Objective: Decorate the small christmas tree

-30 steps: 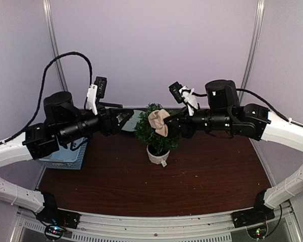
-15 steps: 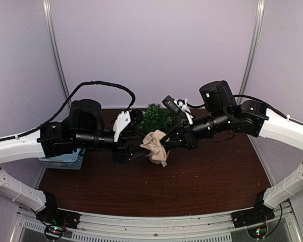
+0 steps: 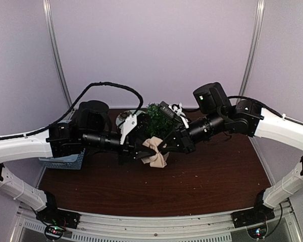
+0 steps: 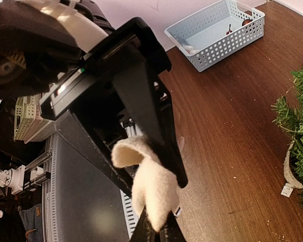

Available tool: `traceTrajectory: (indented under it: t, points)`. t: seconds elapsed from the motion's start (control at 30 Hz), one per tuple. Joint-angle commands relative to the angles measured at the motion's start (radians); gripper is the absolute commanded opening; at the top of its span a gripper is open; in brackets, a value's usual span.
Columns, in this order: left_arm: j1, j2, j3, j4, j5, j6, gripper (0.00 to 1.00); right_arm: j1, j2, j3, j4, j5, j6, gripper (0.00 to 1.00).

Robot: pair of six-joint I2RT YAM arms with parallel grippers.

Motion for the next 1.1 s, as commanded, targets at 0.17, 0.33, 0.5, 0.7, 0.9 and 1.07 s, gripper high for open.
traceTrajectory:
  t: [0.17, 0.33, 0.5, 0.7, 0.9, 1.07]
  points:
    - [0.011, -0.011, -0.043, 0.124, 0.122, -0.060, 0.00, 0.007, -0.010, 0.038, -0.010, -0.010, -0.031, 0.07]
    - [0.066, -0.086, -0.145, 0.316, 0.303, -0.134, 0.00, -0.003, -0.105, 0.005, 0.027, 0.027, -0.084, 0.51]
    - [0.074, -0.148, -0.203, 0.504, 0.500, -0.156, 0.00, -0.005, -0.234, -0.100, 0.144, 0.063, -0.155, 0.66]
    - [0.074, -0.154, -0.216, 0.748, 0.628, -0.279, 0.00, 0.041, -0.237, -0.126, 0.187, 0.044, -0.234, 0.61]
    - [0.074, -0.101, -0.200, 0.934, 0.724, -0.395, 0.00, 0.130, -0.239, -0.134, 0.248, 0.103, -0.316, 0.55]
    - [0.074, -0.044, -0.164, 0.987, 0.785, -0.432, 0.00, 0.204, -0.207, -0.098, 0.229, 0.104, -0.360, 0.48]
